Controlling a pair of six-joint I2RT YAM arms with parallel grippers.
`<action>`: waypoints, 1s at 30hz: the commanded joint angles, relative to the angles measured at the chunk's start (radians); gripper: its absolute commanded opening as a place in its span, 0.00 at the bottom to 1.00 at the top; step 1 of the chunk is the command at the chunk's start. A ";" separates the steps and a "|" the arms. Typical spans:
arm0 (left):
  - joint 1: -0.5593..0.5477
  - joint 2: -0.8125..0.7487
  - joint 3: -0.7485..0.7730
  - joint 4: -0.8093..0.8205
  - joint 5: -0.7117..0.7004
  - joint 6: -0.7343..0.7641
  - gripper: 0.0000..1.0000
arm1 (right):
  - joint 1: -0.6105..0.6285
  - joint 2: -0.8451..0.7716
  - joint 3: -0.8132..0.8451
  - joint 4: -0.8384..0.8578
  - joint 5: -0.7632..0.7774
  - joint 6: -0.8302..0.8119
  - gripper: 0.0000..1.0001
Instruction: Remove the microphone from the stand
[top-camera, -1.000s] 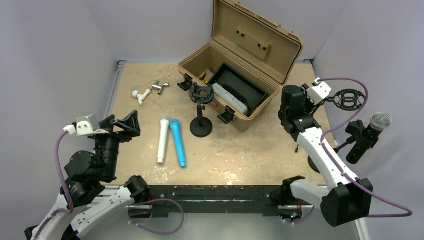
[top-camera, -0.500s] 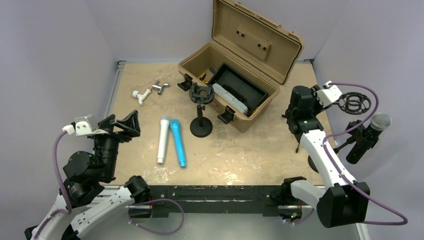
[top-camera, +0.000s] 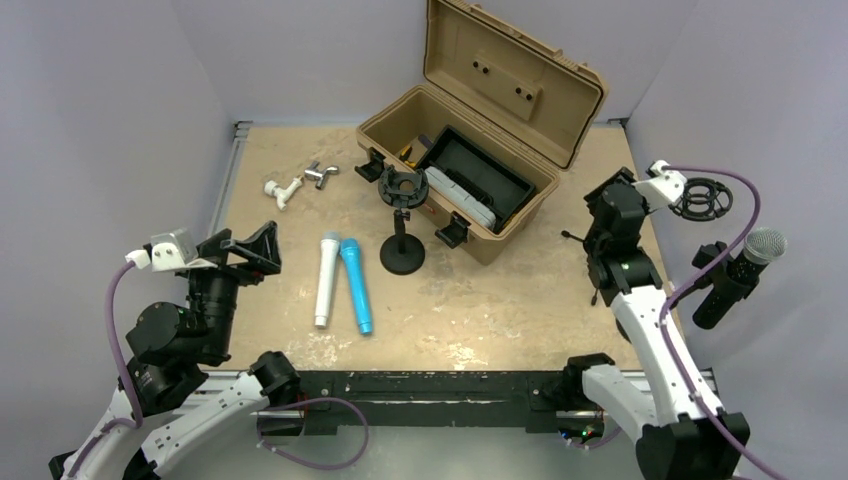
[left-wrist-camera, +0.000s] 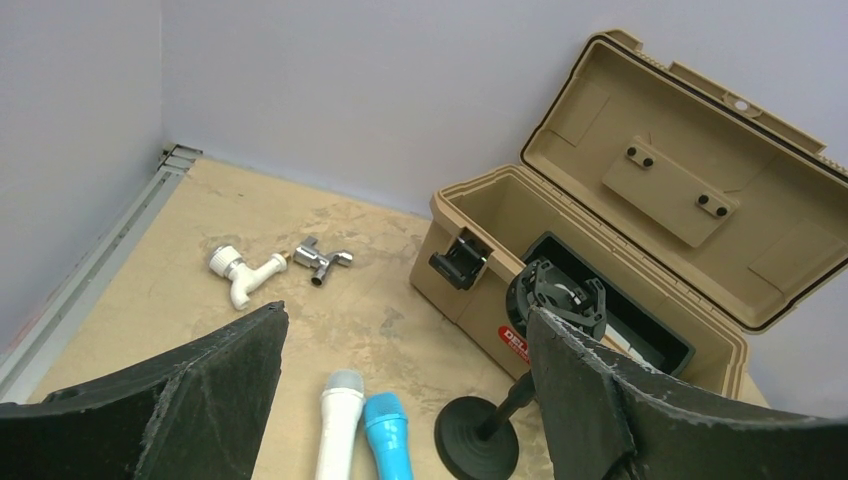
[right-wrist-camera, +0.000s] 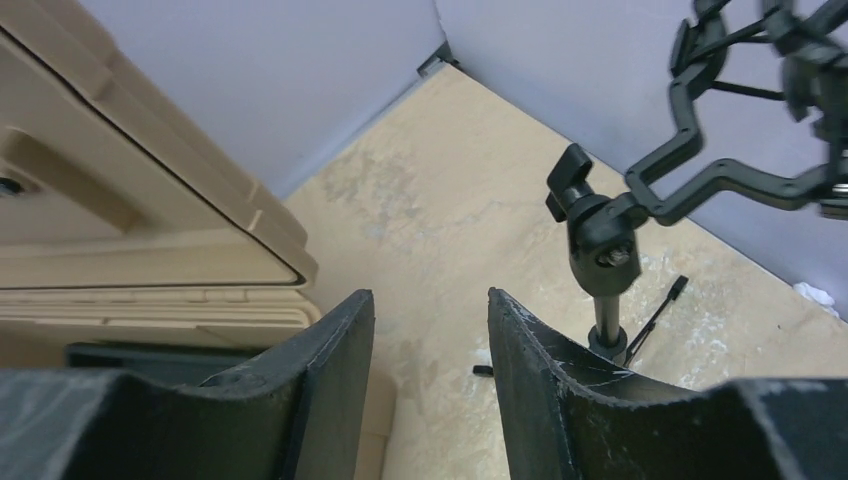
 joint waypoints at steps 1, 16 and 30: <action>0.003 0.006 0.035 -0.010 0.019 -0.024 0.87 | -0.004 -0.070 0.002 -0.078 0.000 0.038 0.45; 0.003 -0.018 0.038 -0.016 0.019 -0.030 0.87 | -0.004 -0.002 0.016 -0.159 0.190 0.072 0.43; 0.002 -0.008 0.036 -0.014 0.032 -0.033 0.87 | -0.005 0.180 0.038 -0.165 0.470 0.154 0.36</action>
